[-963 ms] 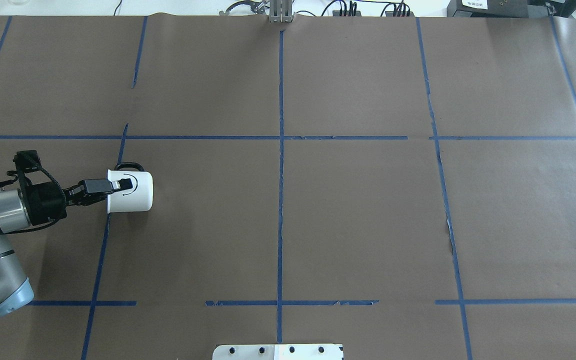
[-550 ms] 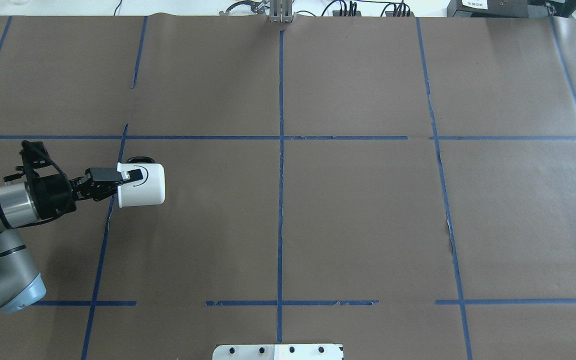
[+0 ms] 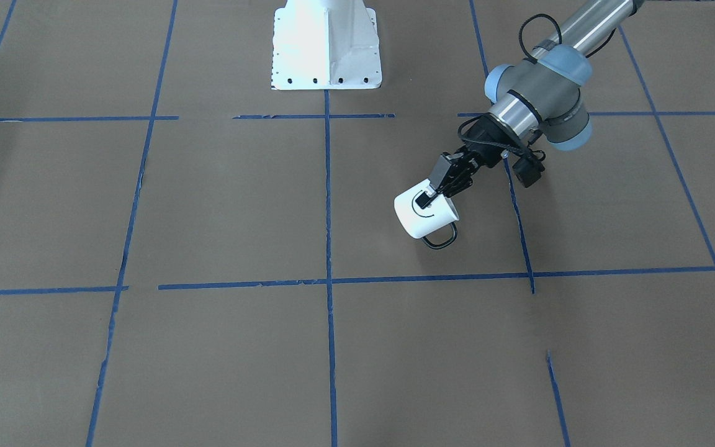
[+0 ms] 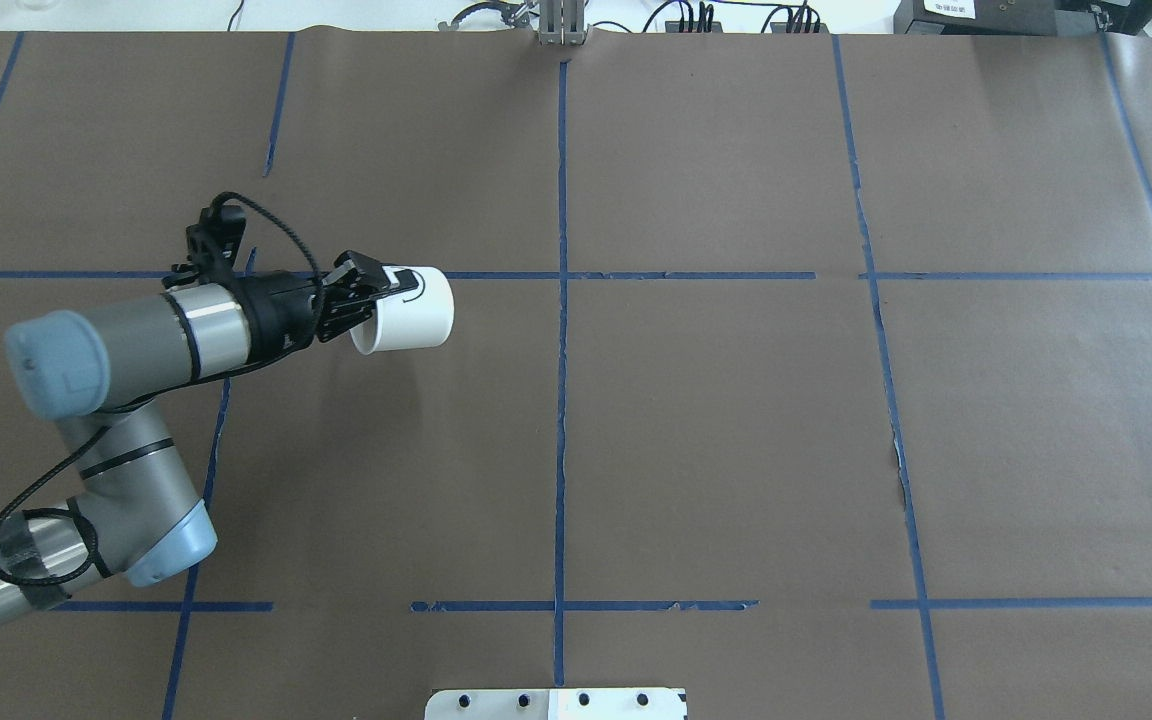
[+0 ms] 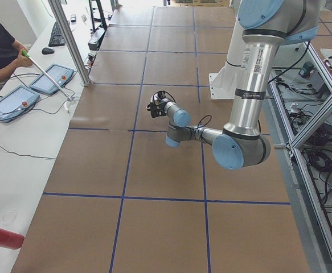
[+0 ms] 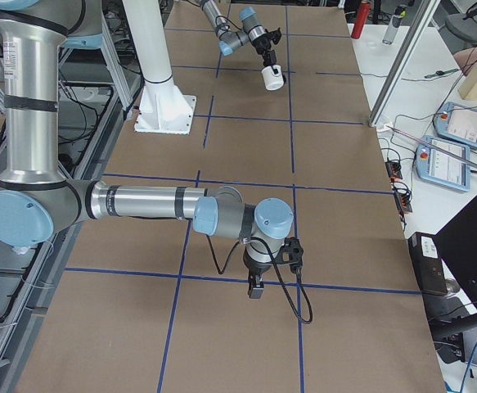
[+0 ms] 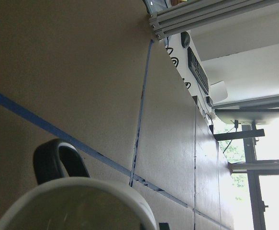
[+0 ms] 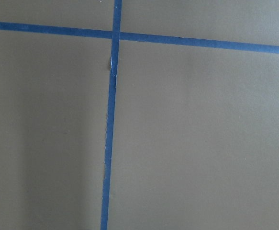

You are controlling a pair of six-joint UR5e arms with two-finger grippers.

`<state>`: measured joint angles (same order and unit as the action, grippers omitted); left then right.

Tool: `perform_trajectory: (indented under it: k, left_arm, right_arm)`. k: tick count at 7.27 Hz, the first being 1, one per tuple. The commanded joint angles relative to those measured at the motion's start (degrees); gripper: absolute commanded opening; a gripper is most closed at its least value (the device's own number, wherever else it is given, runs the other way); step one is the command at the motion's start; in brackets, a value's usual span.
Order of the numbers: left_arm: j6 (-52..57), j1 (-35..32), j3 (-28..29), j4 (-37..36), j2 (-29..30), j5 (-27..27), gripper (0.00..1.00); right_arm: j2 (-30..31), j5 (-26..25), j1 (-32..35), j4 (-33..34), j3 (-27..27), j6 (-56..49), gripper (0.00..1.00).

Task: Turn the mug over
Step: 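Lift the mug with the left gripper and rotate it upright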

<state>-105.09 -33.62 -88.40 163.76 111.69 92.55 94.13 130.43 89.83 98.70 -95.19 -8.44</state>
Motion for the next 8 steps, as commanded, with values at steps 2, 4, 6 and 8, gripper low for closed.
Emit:
perform_trajectory:
  k: [2, 4, 6, 8]
  left_arm:
    - [1.03, 2.32, -1.34, -40.56, 16.78, 0.17, 0.00]
    - [4.08, 3.74, 7.30, -61.76, 30.86, 0.08, 0.00]
    - [4.55, 4.52, 16.66, -68.81, 37.54, 0.00, 0.00]
    - [4.55, 5.23, 17.21, -74.46, 39.48, 0.43, 0.00]
  right_arm:
    - [0.00, 0.00, 0.00, 0.00, 0.00, 0.00, 1.00]
    - [0.00, 0.00, 0.00, 0.00, 0.00, 0.00, 1.00]
    - [0.00, 0.00, 0.00, 0.00, 0.00, 0.00, 1.00]
    - [0.00, 0.00, 0.00, 0.00, 0.00, 0.00, 1.00]
